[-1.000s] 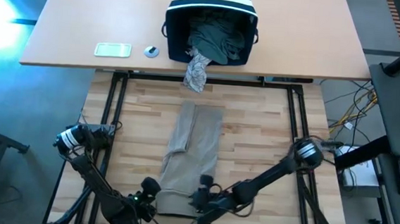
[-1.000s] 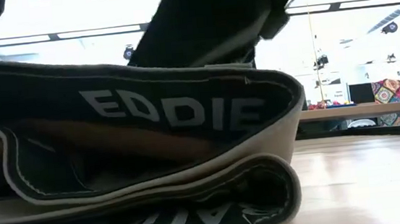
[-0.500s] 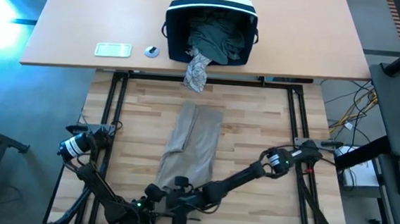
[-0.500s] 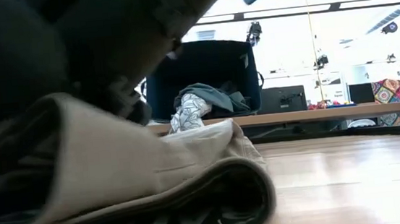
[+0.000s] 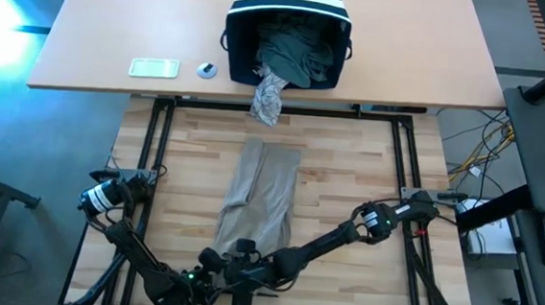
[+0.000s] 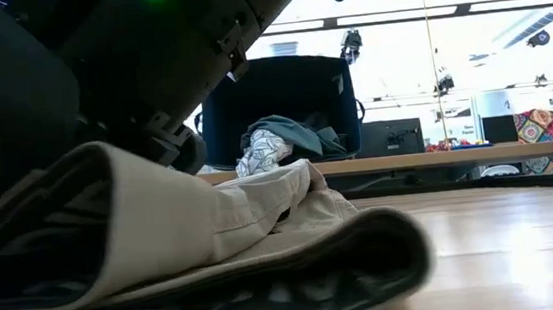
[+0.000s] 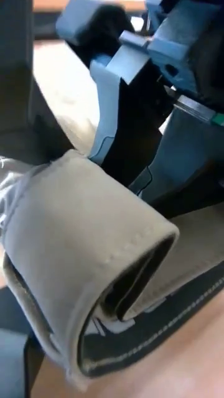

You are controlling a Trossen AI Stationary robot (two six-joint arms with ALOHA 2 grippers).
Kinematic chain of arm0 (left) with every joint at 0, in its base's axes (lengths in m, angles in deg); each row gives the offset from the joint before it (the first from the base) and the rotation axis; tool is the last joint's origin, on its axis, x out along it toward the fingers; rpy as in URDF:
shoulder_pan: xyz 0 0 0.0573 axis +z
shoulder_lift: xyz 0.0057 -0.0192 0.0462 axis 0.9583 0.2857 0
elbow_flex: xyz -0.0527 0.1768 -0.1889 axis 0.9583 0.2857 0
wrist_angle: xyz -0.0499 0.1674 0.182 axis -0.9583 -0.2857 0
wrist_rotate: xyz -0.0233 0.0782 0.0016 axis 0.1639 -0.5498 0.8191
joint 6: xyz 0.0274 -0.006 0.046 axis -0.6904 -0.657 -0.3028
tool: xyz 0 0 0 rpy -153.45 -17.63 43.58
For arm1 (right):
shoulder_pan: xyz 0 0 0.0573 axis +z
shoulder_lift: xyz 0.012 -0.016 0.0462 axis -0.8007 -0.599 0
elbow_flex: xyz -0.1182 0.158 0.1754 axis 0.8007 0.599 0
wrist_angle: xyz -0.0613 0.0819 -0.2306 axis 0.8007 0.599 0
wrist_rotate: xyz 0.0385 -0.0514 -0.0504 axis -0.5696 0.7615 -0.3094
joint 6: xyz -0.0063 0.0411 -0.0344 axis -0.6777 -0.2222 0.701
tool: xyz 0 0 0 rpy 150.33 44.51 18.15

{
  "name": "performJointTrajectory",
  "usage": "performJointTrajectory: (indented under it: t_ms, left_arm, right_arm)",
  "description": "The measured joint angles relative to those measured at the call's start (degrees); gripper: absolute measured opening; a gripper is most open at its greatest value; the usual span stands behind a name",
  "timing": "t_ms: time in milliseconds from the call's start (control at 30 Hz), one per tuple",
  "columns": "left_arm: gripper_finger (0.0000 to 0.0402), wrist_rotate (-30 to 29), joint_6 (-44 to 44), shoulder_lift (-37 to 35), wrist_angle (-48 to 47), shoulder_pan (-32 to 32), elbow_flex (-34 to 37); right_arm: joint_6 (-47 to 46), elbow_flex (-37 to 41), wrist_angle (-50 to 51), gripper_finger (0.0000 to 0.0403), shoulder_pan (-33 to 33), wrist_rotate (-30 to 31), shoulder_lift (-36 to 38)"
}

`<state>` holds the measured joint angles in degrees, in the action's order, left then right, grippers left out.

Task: Fold Laundry from Bin
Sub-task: Fold the brown shorts from the blue laundry basket

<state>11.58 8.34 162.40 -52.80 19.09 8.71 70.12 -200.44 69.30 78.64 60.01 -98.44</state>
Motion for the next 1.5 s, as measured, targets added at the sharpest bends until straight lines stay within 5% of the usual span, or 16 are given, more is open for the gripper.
performJointTrajectory:
  t_ms: [300,467,667,1067,1233,1500]
  left_arm:
    - [0.0040,4.99,0.81,0.07,5.52,1.60,0.90]
    - [0.0042,5.04,1.72,-0.24,5.21,1.60,1.47]
    - [0.0058,5.78,0.95,-2.22,3.45,1.72,1.58]
    - [0.0058,21.06,-2.41,-13.99,0.98,7.07,1.85]
    - [0.0059,21.35,-3.02,-16.43,1.52,8.44,1.83]
    - [0.0060,24.21,-2.29,-15.36,2.45,8.68,1.83]
  right_arm:
    - [-2.80,0.02,10.57,0.0068,2.53,0.22,3.16]
    - [-5.05,0.16,24.94,0.0081,4.98,1.60,7.71]
    - [-7.06,1.52,39.92,0.0130,9.39,10.74,13.09]
    - [8.90,10.46,41.04,0.0266,16.51,15.66,14.33]
    - [18.27,15.00,34.51,0.0285,16.72,17.35,14.42]
    - [30.80,22.64,9.20,0.0284,15.26,23.67,14.40]
